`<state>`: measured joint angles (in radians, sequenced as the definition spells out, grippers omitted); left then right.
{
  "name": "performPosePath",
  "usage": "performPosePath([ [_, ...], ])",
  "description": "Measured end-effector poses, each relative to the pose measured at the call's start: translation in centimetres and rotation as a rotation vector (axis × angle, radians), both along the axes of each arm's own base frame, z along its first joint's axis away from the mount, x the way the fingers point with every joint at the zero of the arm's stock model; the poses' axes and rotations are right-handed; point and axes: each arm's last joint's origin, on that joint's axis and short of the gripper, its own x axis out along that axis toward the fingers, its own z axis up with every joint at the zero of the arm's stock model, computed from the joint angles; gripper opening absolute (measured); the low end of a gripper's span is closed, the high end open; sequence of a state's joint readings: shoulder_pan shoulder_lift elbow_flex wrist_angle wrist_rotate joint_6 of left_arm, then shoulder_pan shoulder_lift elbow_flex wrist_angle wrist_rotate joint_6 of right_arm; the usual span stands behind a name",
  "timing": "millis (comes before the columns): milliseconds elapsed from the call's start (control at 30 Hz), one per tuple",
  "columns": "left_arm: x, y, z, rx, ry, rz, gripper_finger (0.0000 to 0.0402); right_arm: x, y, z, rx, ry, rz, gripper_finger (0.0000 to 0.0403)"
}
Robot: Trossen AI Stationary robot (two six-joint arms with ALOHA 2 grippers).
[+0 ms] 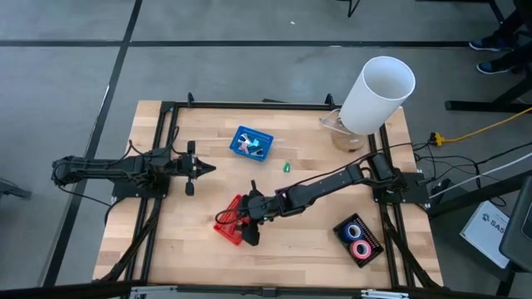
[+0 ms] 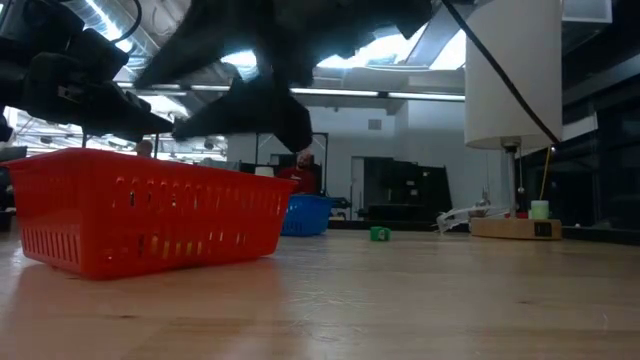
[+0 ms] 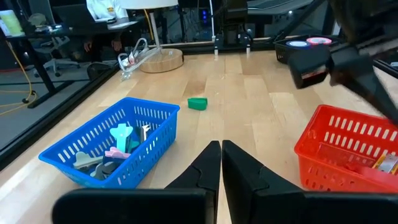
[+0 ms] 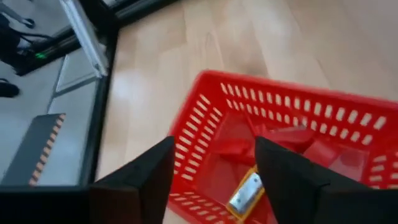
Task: Pick and place Stapler, Stapler remover, tape
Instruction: Put the green stapler into the red bin
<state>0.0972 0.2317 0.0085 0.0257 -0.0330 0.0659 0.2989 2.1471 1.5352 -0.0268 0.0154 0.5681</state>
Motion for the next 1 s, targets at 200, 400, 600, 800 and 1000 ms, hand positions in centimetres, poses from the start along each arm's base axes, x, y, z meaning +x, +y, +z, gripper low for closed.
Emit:
performPosePath([
  [200,0.0,0.0,0.0,0.0,0.0,0.0,0.0008,-1.0,-0.5,2.7,-0.014,0.006,0.024,0.0244],
  [400,0.0,0.0,0.0,0.0,0.0,0.0,0.0013,-2.7,-1.9,5.1,-0.132,0.061,0.081,0.0241],
  [600,0.0,0.0,0.0,0.0,0.001,0.0,0.0008,-3.9,-4.2,6.2,-0.285,0.125,0.145,0.024],
  [800,0.0,0.0,0.0,0.0,0.0,0.0,0.0012,-5.3,-7.4,4.5,-0.374,0.181,0.137,0.024],
  [1000,0.0,0.0,0.0,0.0,0.001,0.0,0.0009,-7.5,-10.5,2.8,-0.5,0.208,0.212,0.024],
])
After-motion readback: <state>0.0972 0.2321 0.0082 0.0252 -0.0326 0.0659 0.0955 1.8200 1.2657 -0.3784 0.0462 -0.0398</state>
